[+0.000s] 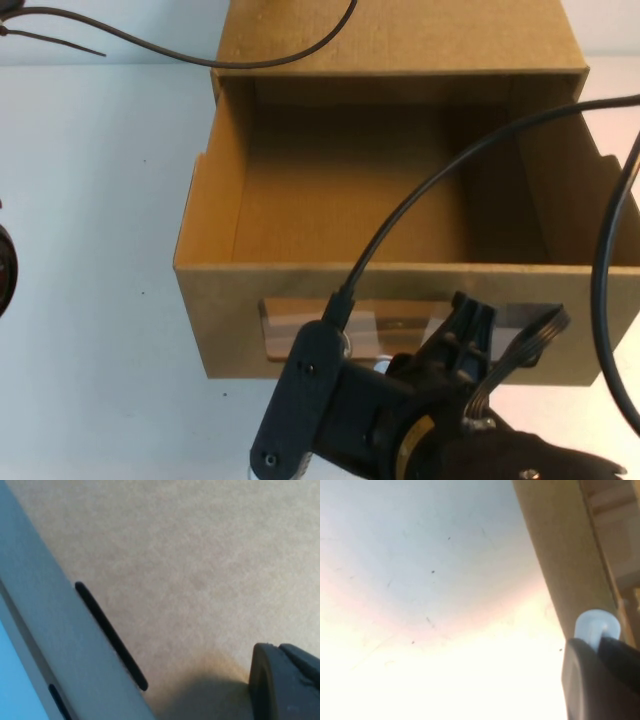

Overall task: Open the shoe box
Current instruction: 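Pull the top drawer of the cardboard box fully open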

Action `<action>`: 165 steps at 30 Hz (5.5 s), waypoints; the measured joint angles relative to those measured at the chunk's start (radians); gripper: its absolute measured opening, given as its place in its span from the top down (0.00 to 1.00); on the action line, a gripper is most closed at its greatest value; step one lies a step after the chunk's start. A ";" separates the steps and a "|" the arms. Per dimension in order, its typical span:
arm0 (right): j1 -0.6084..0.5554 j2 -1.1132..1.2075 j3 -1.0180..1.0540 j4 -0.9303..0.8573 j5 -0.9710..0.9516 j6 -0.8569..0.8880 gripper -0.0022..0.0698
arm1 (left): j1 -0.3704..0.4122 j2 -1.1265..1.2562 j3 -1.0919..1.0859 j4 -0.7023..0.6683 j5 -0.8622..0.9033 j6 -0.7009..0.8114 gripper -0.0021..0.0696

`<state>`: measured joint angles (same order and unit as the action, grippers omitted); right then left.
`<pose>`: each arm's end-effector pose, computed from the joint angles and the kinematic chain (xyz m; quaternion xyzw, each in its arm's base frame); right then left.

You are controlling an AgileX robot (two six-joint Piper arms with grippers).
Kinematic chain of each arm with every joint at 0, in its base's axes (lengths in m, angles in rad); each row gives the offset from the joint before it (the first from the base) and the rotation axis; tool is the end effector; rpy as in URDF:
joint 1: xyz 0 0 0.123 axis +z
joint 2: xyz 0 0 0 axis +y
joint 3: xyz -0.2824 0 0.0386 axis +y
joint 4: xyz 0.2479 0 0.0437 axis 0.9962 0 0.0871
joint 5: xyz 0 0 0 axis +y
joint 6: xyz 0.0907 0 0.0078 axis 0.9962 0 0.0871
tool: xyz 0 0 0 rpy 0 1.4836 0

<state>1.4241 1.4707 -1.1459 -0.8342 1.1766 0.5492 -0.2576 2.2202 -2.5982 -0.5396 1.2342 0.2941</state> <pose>0.1025 0.2675 0.3070 -0.5001 0.7723 -0.1527 0.3607 0.4487 -0.1639 0.4042 0.2582 0.8492 -0.2591 0.3809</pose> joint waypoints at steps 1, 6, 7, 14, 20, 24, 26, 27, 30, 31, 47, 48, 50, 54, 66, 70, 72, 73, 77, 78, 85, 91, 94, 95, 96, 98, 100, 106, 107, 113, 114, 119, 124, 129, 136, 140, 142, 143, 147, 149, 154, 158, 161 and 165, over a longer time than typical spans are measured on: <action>0.000 0.000 0.000 0.004 0.000 0.000 0.95 | 0.000 0.000 0.000 0.000 0.000 0.000 0.98; 0.000 0.000 0.000 0.007 0.002 0.000 0.95 | 0.000 0.000 0.000 0.000 0.000 0.000 0.98; 0.000 0.000 0.000 0.007 0.002 0.000 0.94 | 0.000 0.000 0.000 0.000 0.000 0.000 0.98; 0.000 0.000 -0.036 0.111 0.018 -0.010 0.61 | 0.000 -0.009 0.000 0.002 -0.002 0.000 0.98; 0.000 0.000 -0.140 0.232 0.042 -0.081 0.51 | 0.000 -0.059 0.006 0.041 0.026 0.000 0.98; 0.000 -0.019 -0.210 0.320 0.045 -0.148 0.57 | 0.000 -0.112 0.006 0.018 0.030 0.000 0.98; 0.000 -0.044 -0.245 0.361 0.047 -0.165 0.62 | 0.000 -0.147 0.006 0.008 0.033 0.000 0.98; 0.000 -0.061 -0.262 0.375 0.049 -0.170 0.65 | 0.000 -0.166 0.006 0.001 0.033 0.000 0.98; 0.000 -0.117 -0.290 0.354 0.051 -0.169 0.73 | 0.000 -0.228 0.006 -0.003 0.033 0.000 0.98; -0.002 -0.134 -0.295 0.334 0.054 -0.163 0.76 | 0.000 -0.247 0.006 0.000 0.033 0.000 0.98; -0.640 -0.329 -0.300 0.250 0.071 -0.186 0.98 | 0.000 -0.863 0.514 0.293 0.040 -0.001 0.98; -0.686 -0.345 -0.300 0.262 0.073 -0.193 0.98 | 0.000 -0.918 0.601 0.311 0.031 -0.001 0.98; -0.765 -0.376 -0.300 0.290 0.075 -0.213 0.99 | 0.000 -1.020 0.763 0.343 -0.023 -0.011 0.98; -0.902 -0.440 -0.290 0.336 0.077 -0.246 0.99 | 0.000 -1.250 1.128 0.389 -0.215 -0.030 0.98; -0.994 -0.713 0.078 0.383 -0.123 -0.172 0.99 | 0.000 -1.884 1.930 0.431 -0.680 -0.037 0.98; -0.994 -0.839 0.252 0.332 -0.275 -0.083 0.99 | 0.000 -2.053 2.093 0.431 -0.794 -0.039 0.98; -0.994 -0.910 0.339 0.280 -0.371 -0.026 0.99 | 0.000 -2.123 2.169 0.431 -0.836 -0.038 0.98; -0.994 -0.949 0.385 0.247 -0.417 0.013 0.99 | 0.000 -2.158 2.204 0.429 -0.853 -0.040 0.98; -0.994 -1.079 0.550 0.111 -0.563 0.178 0.99 | 0.000 -2.230 2.314 0.425 -0.884 -0.042 0.98; -0.994 -1.106 0.588 0.071 -0.595 0.225 0.99 | 0.000 -2.233 2.340 0.423 -0.889 -0.044 0.98; -0.994 -1.204 0.791 -0.178 -0.765 0.483 0.99 | 0.000 -2.233 2.492 0.417 -0.953 -0.110 0.98; -0.994 -1.206 0.830 -0.263 -0.809 0.575 0.99 | 0.000 -2.233 2.615 0.417 -1.032 -0.125 0.98; -0.994 -1.206 0.830 -0.275 -0.773 0.583 0.99 | 0.000 -2.233 2.624 0.421 -1.023 -0.127 0.98; -0.994 -1.206 0.830 -0.275 -0.753 0.583 0.99 | 0.000 -2.233 2.624 0.421 -1.023 -0.127 0.98; -0.994 -1.206 0.830 -0.275 -0.724 0.585 0.99 | 0.000 -2.233 2.624 0.423 -1.030 -0.129 0.98; -0.994 -1.206 0.830 -0.268 -0.674 0.585 0.99 | 0.000 -2.233 2.624 0.423 -1.032 -0.129 0.98; -0.994 -1.206 0.830 -0.268 -0.646 0.585 0.99 | 0.000 -2.233 2.624 0.423 -1.034 -0.129 0.98; -0.994 -1.206 0.830 -0.262 -0.635 0.585 0.99 | 0.000 -2.233 2.624 0.419 -1.032 -0.131 0.98; -0.994 -1.206 0.830 -0.262 -0.628 0.585 0.99 | 0.000 -2.233 2.624 0.419 -1.032 -0.131 0.98; -0.994 -1.206 0.830 -0.262 -0.601 0.584 0.99 | 0.000 -2.233 2.624 0.418 -1.030 -0.131 0.98; -0.994 -1.206 0.830 -0.262 -0.601 0.584 0.99 | 0.000 -2.233 2.624 0.418 -1.030 -0.131 0.98; -0.994 -1.206 0.834 -0.262 -0.602 0.584 0.99 | 0.000 -2.233 2.624 0.418 -1.030 -0.131 0.98; -0.994 -1.206 0.854 -0.262 -0.617 0.584 0.99 | 0.000 -2.233 2.624 0.418 -1.030 -0.131 0.98; -0.994 -1.206 0.854 -0.262 -0.621 0.584 0.99 | 0.000 -2.233 2.624 0.418 -1.030 -0.131 0.98; -0.994 -1.206 0.854 -0.262 -0.621 0.584 0.99 | 0.000 -2.233 2.624 0.418 -1.030 -0.131 0.98; -0.994 -1.206 0.854 -0.262 -0.621 0.584 0.99 | 0.000 -2.233 2.624 0.418 -1.030 -0.131 0.98; -0.994 -1.206 0.854 -0.262 -0.621 0.584 0.99 | 0.000 -2.233 2.624 0.418 -1.030 -0.131 0.98; -0.994 -1.206 0.854 -0.262 -0.621 0.584 0.99 | 0.000 -2.233 2.624 0.418 -1.030 -0.131 0.98; -0.994 -1.206 0.854 -0.262 -0.621 0.584 0.99 | 0.000 -2.233 2.624 0.418 -1.030 -0.131 0.98; -0.994 -1.206 0.854 -0.262 -0.621 0.584 0.99 | 0.000 -2.233 2.624 0.418 -1.030 -0.131 0.98; -0.994 -1.206 0.854 -0.262 -0.623 0.584 0.99 | 0.002 -2.233 2.624 0.436 -1.051 -0.121 0.98; -0.994 -1.206 0.856 -0.262 -0.627 0.584 0.99 | 0.091 -2.233 2.624 0.452 -1.162 -0.110 0.98; -0.994 -1.206 0.856 -0.262 -0.629 0.584 0.99 | 0.182 -2.233 2.624 0.443 -1.176 -0.110 0.98; -0.994 -1.206 0.856 -0.262 -0.632 0.584 0.99 | 0.253 -2.233 2.624 0.434 -1.052 -0.110 0.98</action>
<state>0.4296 0.2648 -0.2898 -1.0958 0.5443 1.1327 -0.0049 -0.0125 0.0260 -0.1054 0.1823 0.1846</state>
